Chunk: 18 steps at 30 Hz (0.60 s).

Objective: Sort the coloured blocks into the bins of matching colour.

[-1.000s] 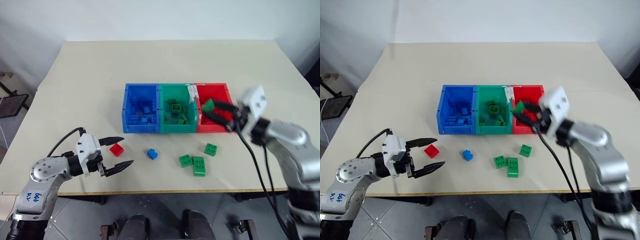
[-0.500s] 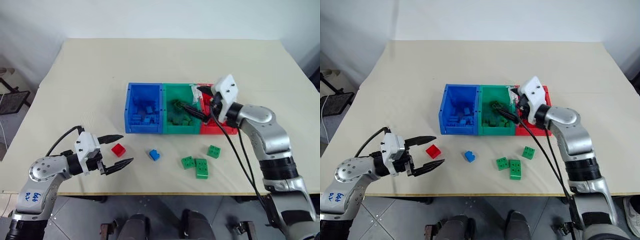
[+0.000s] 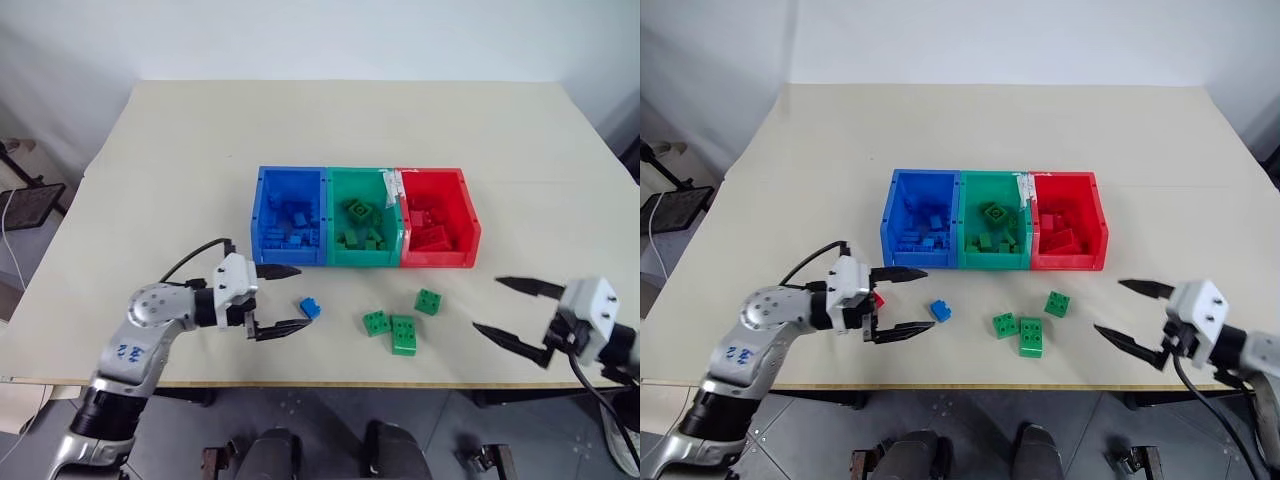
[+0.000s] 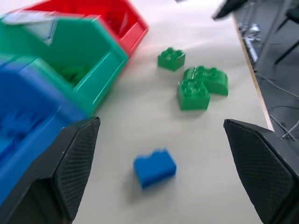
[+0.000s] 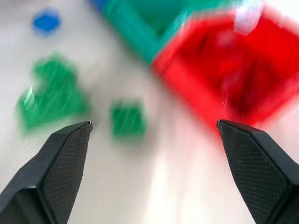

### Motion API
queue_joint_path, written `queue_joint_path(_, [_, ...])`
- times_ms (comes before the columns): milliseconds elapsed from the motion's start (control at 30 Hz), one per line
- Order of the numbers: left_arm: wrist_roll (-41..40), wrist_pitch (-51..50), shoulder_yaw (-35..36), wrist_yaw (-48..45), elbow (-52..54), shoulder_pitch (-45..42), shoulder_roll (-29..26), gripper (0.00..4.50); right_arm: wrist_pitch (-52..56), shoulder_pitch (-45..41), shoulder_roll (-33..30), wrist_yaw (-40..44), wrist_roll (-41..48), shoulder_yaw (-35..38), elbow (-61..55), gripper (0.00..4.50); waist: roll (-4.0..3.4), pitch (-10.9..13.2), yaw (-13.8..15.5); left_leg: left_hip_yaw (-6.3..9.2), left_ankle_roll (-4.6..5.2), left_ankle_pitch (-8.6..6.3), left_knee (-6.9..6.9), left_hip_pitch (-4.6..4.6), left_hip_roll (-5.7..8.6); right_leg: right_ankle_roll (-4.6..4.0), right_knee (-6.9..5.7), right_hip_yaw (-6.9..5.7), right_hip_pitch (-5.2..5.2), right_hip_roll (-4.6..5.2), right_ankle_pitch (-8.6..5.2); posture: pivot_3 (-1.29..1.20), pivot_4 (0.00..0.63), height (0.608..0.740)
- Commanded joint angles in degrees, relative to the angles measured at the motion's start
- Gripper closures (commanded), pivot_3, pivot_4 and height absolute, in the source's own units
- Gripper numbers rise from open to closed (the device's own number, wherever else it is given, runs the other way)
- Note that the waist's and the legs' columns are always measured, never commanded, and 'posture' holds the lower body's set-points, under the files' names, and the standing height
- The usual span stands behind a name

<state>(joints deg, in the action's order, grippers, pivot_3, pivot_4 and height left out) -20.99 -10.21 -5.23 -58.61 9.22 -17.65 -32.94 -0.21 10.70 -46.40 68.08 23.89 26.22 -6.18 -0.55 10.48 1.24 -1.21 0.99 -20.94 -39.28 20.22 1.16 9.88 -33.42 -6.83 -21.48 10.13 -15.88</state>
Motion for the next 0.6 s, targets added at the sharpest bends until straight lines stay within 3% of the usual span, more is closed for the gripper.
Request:
queue_joint_path(33, [-0.27, 1.1, -0.11, -0.74, 0.27, -1.64, 0.68, 0.0, -7.1, 2.99, -2.61, 3.39, -2.58, 2.03, 3.27, 0.04, 0.0, 0.0, -0.06, -0.04, 0.01, -0.01, 0.0, -0.01, 0.0, 0.0, 0.01, 0.03, 0.0, 0.0, 0.0, 0.0, 0.15, 0.74])
queue_joint_path(267, [-0.34, 0.84, 1.61, -1.04, 0.74, -0.59, -1.06, 0.0, 5.75, -5.04, -1.53, -3.9, -1.43, -6.31, -0.07, 0.04, 0.0, 0.0, -0.49, -0.08, 0.01, 0.0, 0.0, -0.07, -0.08, 0.0, -0.01, 0.12, -0.02, -0.02, 0.0, 0.0, 0.15, 0.74])
queue_joint_path(333, [0.0, 1.52, 2.57, -0.5, 0.92, -0.02, -1.63, 0.0, 11.79, -10.12, -1.67, -7.66, -4.7, -11.57, 0.34, 0.04, -0.01, 0.0, -0.38, -0.05, 0.01, 0.0, -0.02, -0.05, -0.09, 0.0, -0.01, 0.12, -0.04, -0.02, 0.0, 0.0, 0.15, 0.74])
queue_joint_path(500, [0.45, 2.59, 3.99, 0.46, 2.69, 2.88, -2.71, 0.0, 13.82, -18.88, 0.0, -10.39, -10.25, -20.27, 6.37, 0.04, -0.01, 0.0, 0.36, 0.02, 0.01, -0.01, -0.06, 0.04, -0.05, 0.0, 0.0, 0.07, -0.07, 0.0, 0.0, 0.0, 0.15, 0.74])
queue_joint_path(600, [0.04, 2.24, 4.95, 0.81, 3.96, 4.59, -3.32, 0.0, 12.87, -21.43, 1.66, -10.22, -10.34, -22.53, 8.28, 0.66, 0.0, 0.0, 0.28, 0.14, 0.01, -0.01, -0.07, 0.1, 0.01, 0.0, 0.0, -0.04, -0.07, 0.04, 0.0, 0.0, 0.15, 0.74])
